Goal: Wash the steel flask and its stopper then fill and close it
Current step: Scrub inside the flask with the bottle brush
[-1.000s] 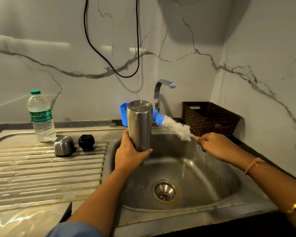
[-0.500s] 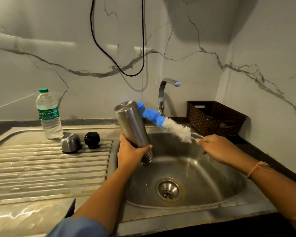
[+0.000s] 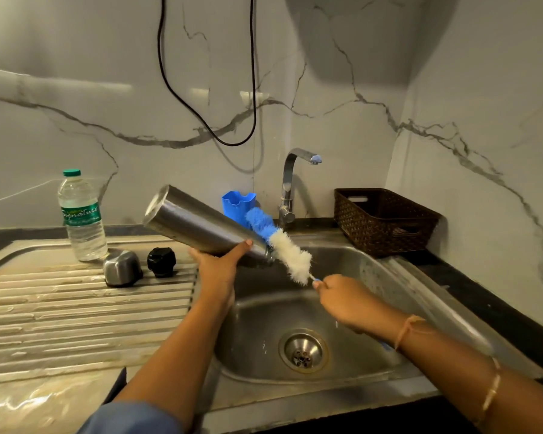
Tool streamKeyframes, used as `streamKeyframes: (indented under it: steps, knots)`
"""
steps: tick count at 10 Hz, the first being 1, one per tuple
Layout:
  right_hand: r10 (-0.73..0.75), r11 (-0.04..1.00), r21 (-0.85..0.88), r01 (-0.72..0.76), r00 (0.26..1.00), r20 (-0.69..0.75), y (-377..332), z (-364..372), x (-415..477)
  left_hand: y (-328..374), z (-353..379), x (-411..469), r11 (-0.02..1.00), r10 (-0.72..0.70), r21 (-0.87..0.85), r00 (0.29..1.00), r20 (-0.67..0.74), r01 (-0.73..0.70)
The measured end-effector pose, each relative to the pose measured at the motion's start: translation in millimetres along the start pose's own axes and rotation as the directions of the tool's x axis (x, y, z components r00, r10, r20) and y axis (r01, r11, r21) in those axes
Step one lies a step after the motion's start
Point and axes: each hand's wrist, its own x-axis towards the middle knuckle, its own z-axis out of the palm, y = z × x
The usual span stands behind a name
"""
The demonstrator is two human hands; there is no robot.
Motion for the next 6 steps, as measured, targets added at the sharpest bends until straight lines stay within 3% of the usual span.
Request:
streamKeyframes:
  steps: [1,2,3,4,5,6]
  knots:
    - [-0.034,0.999,-0.021,0.036,0.996,0.080,-2.7,17.8,-11.6,9.4,-0.5,5.5,0.998,-0.004,-0.059,0.996,-0.090,-0.001]
    - [-0.036,0.999,-0.020,0.039,0.994,0.100,-5.9,23.3,-17.1,15.2,-8.8,9.2,0.984,-0.046,-0.169,0.999,0.003,0.046]
    - [0.088,0.982,0.157,-0.104,0.991,0.102,-7.7,6.1,-1.1,10.4,-12.0,9.3,0.978,-0.098,-0.156,0.963,0.252,0.140]
    - [0.128,0.936,0.302,-0.180,0.975,0.184,-11.2,-9.3,-7.5,11.1,-6.4,8.9,0.981,-0.094,-0.133,0.951,0.295,0.139]
    - [0.077,0.947,0.284,-0.149,0.966,0.248,-5.6,-20.1,-23.4,16.9,-7.4,19.2,0.971,-0.097,-0.190,0.964,0.246,0.146]
    - [0.085,0.949,0.270,-0.161,0.958,0.274,6.5,-42.0,-17.8,21.7,-10.5,20.2,0.940,-0.134,-0.263,0.943,0.304,0.218]
